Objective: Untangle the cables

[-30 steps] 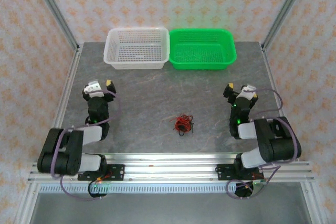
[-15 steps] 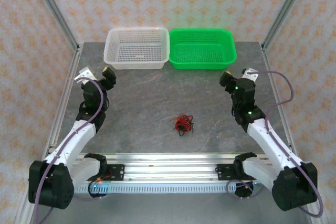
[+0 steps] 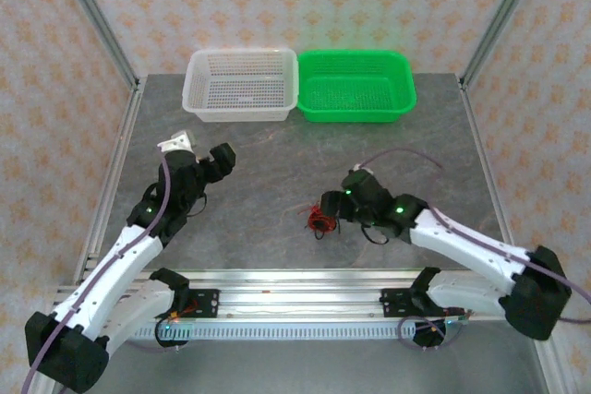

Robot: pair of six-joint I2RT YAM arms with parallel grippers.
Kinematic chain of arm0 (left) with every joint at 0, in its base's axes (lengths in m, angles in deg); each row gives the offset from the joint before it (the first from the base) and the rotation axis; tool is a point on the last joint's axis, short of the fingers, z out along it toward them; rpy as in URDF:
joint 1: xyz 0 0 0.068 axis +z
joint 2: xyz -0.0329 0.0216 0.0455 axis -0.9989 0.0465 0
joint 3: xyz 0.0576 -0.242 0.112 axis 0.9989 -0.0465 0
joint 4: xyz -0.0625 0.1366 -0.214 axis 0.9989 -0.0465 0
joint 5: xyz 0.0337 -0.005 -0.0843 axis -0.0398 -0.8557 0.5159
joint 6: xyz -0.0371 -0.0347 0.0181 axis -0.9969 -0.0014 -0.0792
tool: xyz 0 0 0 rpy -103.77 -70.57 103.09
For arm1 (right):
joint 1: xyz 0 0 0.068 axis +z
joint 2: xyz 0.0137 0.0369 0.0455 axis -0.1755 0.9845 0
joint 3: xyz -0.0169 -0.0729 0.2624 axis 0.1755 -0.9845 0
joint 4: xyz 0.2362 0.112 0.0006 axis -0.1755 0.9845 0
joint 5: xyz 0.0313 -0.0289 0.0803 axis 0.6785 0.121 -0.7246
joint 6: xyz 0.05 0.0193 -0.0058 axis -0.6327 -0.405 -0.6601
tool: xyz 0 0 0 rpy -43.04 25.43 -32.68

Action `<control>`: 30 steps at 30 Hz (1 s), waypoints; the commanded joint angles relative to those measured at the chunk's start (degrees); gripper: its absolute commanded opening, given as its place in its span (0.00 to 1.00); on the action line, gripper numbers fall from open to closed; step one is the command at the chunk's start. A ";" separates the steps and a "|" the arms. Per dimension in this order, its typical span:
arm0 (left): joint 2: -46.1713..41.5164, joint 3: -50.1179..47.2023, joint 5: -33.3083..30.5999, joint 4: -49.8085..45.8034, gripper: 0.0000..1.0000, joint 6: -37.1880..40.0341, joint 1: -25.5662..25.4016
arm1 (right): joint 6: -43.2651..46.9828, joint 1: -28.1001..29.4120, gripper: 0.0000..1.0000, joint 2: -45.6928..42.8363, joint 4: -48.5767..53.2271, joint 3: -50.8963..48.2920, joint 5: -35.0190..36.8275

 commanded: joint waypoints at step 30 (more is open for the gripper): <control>1.28 -0.76 7.13 -0.06 0.89 -1.89 -5.66 | 6.81 1.63 0.00 11.39 -21.80 -6.01 -6.95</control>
